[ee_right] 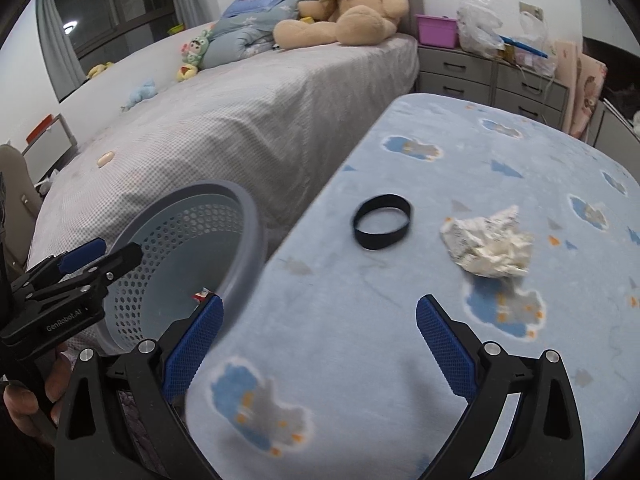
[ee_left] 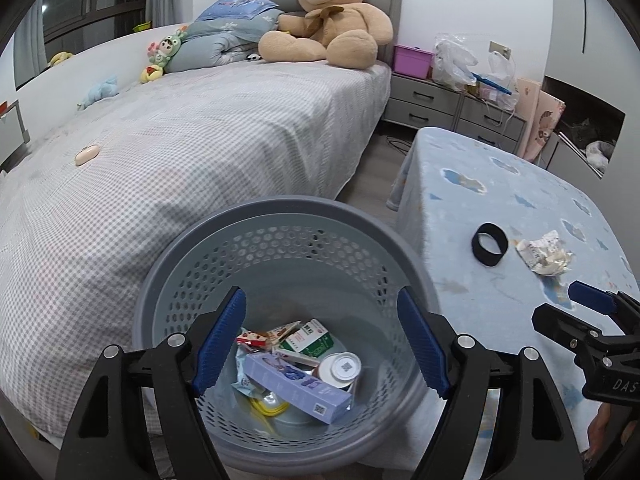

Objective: Collect trash
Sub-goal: 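Move both tools from the basket back toward the table, then grasp the crumpled tissue with the right tool while the left tool grasps the black hair band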

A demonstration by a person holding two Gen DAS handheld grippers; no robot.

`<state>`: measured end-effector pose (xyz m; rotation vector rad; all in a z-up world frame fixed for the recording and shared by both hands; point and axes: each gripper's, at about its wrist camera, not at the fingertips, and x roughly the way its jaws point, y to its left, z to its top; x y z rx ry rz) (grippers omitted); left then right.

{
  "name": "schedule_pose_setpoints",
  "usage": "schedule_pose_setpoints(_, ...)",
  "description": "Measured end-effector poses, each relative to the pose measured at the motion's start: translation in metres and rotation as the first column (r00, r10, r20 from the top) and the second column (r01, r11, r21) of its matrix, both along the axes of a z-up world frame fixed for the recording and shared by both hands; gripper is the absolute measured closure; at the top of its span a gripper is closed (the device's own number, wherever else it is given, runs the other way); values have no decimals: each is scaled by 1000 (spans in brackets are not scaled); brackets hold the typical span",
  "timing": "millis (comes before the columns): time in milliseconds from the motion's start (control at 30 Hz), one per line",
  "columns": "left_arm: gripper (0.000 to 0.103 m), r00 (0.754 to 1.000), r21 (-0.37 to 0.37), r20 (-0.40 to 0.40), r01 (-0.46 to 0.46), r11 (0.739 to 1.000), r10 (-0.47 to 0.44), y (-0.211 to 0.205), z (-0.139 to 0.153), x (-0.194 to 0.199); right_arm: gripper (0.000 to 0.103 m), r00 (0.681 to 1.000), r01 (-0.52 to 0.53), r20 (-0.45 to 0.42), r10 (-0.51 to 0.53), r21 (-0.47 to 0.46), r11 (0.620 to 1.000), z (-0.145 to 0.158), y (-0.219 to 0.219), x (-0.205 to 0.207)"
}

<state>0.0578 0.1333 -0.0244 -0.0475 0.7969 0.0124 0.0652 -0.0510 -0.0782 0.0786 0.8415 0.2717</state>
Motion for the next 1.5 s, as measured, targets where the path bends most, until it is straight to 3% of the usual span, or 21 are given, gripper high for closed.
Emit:
schedule_pose_setpoints(367,28,997,-1,6,79,997,-79,-43,5,1,7,996,86,-24,-86,-31,996,4,-65,4)
schedule_pose_setpoints(633,28,992,-4,-8,126,992,-126,-71,3,6,7,995,87,-48,-91,-77,993,-1,-91,27)
schedule_pose_setpoints(1100,28,982,-11,-45,183,983,-183,-106,-6,14,7,986,76,-140,-86,-75,994,-30,-105,87)
schedule_pose_setpoints(1500,28,978,-18,-95,187,982,-188,-116,-21,25,9,981,51,-184,-67,-88,995,-56,-103,107)
